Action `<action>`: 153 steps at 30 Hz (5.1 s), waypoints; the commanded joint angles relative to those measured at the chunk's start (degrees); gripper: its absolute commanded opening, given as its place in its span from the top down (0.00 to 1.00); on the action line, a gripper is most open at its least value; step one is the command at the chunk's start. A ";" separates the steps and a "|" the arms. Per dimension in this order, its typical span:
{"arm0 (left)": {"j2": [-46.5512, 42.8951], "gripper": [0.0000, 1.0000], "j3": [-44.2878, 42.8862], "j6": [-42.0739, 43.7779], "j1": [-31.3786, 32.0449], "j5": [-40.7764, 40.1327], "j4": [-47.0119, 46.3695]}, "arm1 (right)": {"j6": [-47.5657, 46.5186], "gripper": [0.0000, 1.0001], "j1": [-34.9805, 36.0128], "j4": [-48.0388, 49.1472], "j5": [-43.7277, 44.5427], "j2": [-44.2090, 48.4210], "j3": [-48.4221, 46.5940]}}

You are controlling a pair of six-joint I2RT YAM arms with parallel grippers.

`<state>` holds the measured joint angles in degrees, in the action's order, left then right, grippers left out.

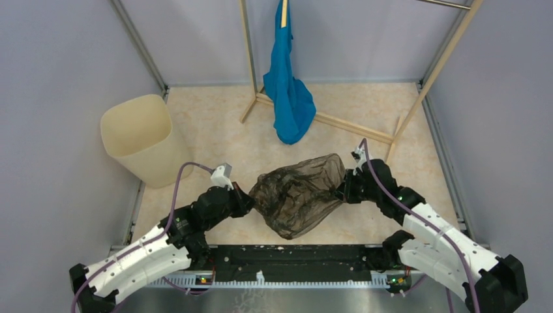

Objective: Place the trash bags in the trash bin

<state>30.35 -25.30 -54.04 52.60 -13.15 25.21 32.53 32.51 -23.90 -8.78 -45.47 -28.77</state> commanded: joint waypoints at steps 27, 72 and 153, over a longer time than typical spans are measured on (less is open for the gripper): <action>0.23 1.00 2.03 0.21 0.05 -1.35 2.38 | -4.94 0.33 0.40 18.09 -7.78 -16.32 -7.80; 0.58 1.00 1.80 3.81 0.05 0.27 -1.30 | -5.09 0.51 -0.19 23.56 -5.38 -42.30 -24.46; -2.90 1.00 3.91 -9.15 -0.39 18.47 -11.10 | 10.38 1.00 0.34 -7.69 -9.26 31.04 -1.54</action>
<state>36.05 -23.00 -56.23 52.16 3.07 18.61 37.19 32.53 -34.81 -16.88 -22.65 -25.45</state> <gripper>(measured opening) 0.006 0.005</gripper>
